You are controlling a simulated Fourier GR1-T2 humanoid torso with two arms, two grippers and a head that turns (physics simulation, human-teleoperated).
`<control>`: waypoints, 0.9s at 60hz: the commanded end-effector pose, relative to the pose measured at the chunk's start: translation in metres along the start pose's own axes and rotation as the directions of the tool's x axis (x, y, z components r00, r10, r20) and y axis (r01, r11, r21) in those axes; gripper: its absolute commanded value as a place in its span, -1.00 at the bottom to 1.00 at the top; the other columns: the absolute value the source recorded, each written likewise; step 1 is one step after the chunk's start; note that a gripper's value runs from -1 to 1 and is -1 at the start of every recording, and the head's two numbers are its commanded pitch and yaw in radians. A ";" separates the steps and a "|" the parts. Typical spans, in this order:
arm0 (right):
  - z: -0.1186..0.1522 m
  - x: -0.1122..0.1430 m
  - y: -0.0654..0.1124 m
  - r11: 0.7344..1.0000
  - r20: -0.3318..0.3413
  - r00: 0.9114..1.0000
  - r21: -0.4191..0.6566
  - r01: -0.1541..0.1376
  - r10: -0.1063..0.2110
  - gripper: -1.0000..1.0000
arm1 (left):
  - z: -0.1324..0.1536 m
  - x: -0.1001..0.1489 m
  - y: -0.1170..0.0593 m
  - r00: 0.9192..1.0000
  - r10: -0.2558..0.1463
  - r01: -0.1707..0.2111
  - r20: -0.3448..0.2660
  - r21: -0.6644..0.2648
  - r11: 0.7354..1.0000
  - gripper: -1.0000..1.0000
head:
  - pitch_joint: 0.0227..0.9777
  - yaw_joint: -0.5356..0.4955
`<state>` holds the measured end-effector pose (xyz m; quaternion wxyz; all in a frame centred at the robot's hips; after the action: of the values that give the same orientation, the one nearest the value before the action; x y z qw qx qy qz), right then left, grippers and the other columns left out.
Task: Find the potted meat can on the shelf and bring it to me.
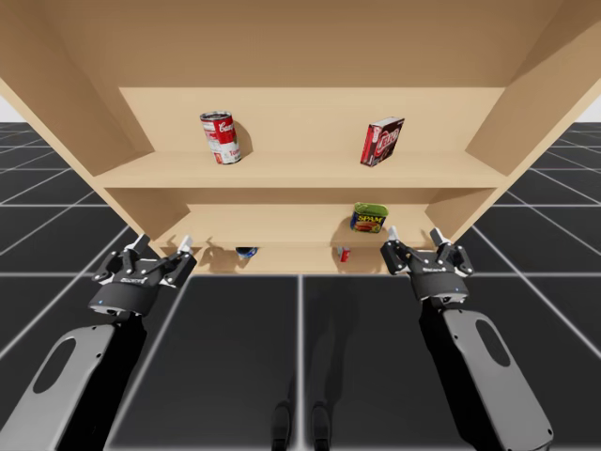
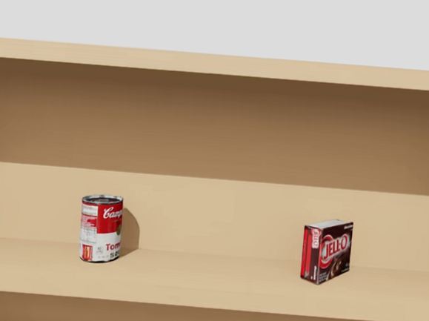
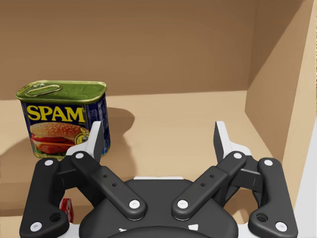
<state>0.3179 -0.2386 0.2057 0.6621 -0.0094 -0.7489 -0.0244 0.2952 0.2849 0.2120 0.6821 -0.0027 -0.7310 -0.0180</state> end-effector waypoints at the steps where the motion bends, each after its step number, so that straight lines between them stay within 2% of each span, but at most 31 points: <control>1: 0.003 0.001 0.002 1.000 -0.018 1.000 -0.016 0.024 -0.024 -1.00 | 0.000 0.000 0.000 1.000 0.000 0.000 0.002 0.001 1.000 -1.00 | -0.89 0.05; 6: 0.002 0.003 0.001 1.000 -0.006 1.000 0.018 0.012 -0.011 -1.00 | 0.000 0.001 0.000 1.000 0.000 0.000 0.001 0.002 1.000 -1.00 | -0.86 0.05; 7: 0.002 0.003 0.001 1.000 -0.018 1.000 0.012 0.019 -0.019 -1.00 | 0.000 0.001 0.000 1.000 0.000 0.000 0.001 0.002 1.000 -1.00 | -0.84 0.05; 14: -0.001 0.000 0.000 1.000 -0.029 0.999 0.010 0.020 -0.020 -1.00 | 0.000 0.001 0.000 1.000 -0.001 0.001 0.001 0.003 1.000 -1.00 | -0.76 0.04; 34: -0.003 0.000 -0.002 1.000 -0.034 0.999 0.007 0.021 -0.021 -1.00 | -0.001 -0.001 0.001 1.000 -0.014 0.014 -0.003 0.004 1.000 -1.00 | -0.32 -0.01; 54: -0.005 -0.001 -0.002 1.000 -0.033 0.999 0.003 0.016 -0.016 -1.00 | -0.003 -0.003 -0.006 1.000 -0.027 0.027 -0.013 -0.023 0.999 -1.00 | 0.03 -0.42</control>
<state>0.3218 -0.2404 0.2058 0.6742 -0.0006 -0.7380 -0.0286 0.2973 0.2822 0.2105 0.6851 0.0021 -0.7278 -0.0298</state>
